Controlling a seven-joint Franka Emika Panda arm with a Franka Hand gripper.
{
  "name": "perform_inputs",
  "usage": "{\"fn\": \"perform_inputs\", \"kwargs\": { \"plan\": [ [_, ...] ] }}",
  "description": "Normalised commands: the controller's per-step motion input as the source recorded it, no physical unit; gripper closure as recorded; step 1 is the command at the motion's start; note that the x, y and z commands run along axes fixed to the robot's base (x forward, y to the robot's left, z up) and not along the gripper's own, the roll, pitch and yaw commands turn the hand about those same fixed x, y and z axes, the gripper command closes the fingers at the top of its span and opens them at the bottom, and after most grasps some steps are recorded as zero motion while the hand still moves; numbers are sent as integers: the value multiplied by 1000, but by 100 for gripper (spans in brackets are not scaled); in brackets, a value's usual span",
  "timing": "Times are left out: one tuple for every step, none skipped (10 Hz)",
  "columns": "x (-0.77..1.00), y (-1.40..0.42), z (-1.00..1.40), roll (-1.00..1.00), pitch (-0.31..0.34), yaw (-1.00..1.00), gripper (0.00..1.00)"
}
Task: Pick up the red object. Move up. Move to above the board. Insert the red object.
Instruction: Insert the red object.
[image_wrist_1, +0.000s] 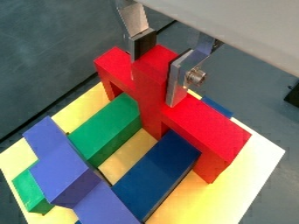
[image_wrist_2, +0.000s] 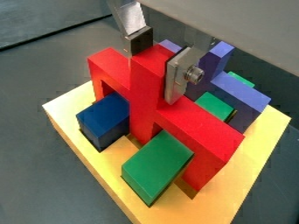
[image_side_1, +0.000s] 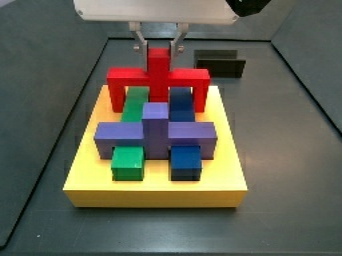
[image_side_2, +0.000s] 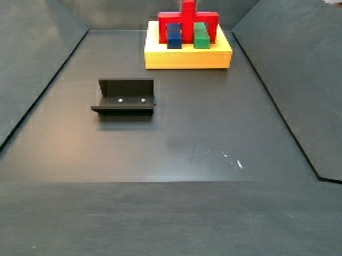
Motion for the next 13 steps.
{"fn": "perform_inputs", "kwargs": {
  "plan": [
    [0, 146, 26, 0, 49, 0, 100],
    [0, 100, 0, 0, 7, -14, 100],
    [0, 23, 0, 0, 0, -20, 100],
    [17, 0, -80, 0, 0, 0, 100],
    [157, -117, -349, 99, 0, 0, 100],
    [223, -43, -634, 87, 0, 0, 100],
    [157, 0, -769, 47, -34, 0, 100],
    [83, 0, -680, 0, -60, 0, 100],
    [380, -109, -123, -14, 4, 0, 100],
    [357, -14, -194, -56, 0, 0, 100],
    [0, 26, -480, -133, -123, 0, 100],
    [-111, 74, -634, -183, -191, 0, 100],
    [-94, 54, -589, -197, -211, 0, 100]
  ]
}}
